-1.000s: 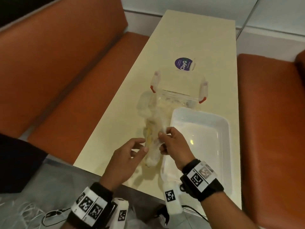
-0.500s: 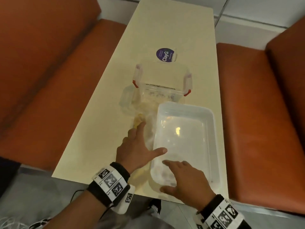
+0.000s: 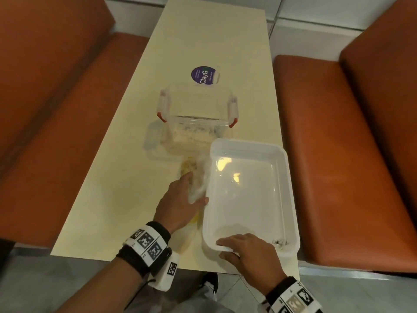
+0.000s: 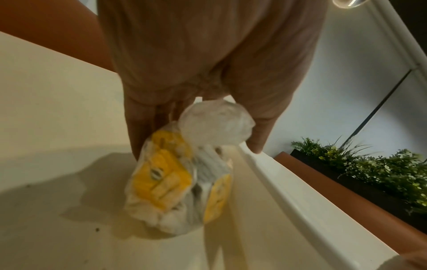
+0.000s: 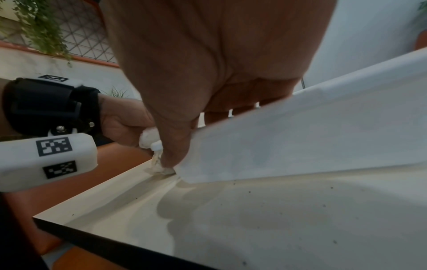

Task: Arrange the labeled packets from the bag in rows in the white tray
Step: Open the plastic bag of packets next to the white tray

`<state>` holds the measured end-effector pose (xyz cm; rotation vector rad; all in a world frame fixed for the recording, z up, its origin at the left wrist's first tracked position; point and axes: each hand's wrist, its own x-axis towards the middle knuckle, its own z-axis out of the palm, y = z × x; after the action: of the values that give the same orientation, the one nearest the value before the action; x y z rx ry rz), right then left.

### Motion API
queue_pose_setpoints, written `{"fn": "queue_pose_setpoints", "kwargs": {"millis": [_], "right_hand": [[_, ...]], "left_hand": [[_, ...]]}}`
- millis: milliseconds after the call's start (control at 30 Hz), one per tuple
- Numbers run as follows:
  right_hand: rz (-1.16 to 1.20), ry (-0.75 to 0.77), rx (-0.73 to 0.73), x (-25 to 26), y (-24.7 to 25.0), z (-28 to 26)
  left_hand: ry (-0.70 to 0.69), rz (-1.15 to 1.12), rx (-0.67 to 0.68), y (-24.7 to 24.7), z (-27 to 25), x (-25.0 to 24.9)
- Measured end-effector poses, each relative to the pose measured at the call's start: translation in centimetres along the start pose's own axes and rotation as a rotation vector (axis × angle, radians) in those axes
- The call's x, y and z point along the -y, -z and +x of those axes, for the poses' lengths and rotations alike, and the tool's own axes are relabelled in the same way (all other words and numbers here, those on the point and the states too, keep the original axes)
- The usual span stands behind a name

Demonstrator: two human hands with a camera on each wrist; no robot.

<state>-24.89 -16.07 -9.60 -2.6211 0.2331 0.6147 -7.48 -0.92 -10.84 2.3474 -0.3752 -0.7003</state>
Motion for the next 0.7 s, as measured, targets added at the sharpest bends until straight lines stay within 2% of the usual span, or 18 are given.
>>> {"fn": "queue_pose_setpoints", "kwargs": {"millis": [133, 233, 367, 433, 500, 567, 633, 700], "right_hand": [[0.003, 0.011, -0.013, 0.2, 0.6, -0.1], [0.147, 0.009, -0.101, 0.9, 2.3, 0.4], [0.553, -0.044, -0.224, 2.2, 5.0, 4.3], [0.792, -0.087, -0.191, 3.4, 6.1, 6.8], [1.033, -0.144, -0.089, 5.1, 6.8, 8.9], [1.132, -0.174, -0.011, 6.7, 6.6, 10.7], [1.128, -0.165, -0.028, 7.9, 5.9, 12.1], [1.113, -0.164, -0.073, 8.5, 5.3, 12.9]], "left_hand": [[0.020, 0.101, -0.177, 0.9, -0.6, 0.1], [0.002, -0.027, -0.256, 2.3, -0.7, 0.8], [0.069, -0.331, -0.224, 3.7, -0.5, 2.0], [0.119, -0.525, -0.173, 3.8, -0.6, 2.4], [0.146, -0.683, -0.124, 3.8, -0.9, 2.3], [0.159, -0.754, -0.053, 4.0, -1.1, 2.1], [0.171, -0.787, 0.017, 4.3, -1.3, 1.8], [0.173, -0.794, 0.029, 4.6, -1.4, 1.5]]}}
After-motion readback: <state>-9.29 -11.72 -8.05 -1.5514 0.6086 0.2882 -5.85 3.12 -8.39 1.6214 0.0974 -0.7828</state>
